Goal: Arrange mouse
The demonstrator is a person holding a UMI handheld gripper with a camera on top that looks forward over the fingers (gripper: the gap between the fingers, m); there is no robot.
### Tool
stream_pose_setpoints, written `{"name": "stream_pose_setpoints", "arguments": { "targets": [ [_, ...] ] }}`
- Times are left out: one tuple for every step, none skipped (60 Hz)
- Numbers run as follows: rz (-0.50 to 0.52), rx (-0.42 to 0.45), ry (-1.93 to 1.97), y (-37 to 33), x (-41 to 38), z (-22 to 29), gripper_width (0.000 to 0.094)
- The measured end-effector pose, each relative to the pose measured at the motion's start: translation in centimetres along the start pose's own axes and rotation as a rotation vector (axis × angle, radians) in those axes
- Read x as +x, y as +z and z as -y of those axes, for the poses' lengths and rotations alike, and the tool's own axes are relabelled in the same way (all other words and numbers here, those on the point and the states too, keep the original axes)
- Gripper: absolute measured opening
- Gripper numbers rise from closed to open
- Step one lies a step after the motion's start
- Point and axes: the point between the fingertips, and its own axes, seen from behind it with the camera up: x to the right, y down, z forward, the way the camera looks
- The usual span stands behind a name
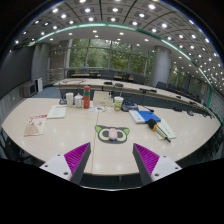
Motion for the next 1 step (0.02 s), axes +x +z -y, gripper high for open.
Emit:
{"name": "stream_pose_setpoints", "arguments": {
  "targets": [
    [0.000, 0.001, 0.005, -0.20, -0.19, 0.04, 0.0853]
  ]
}}
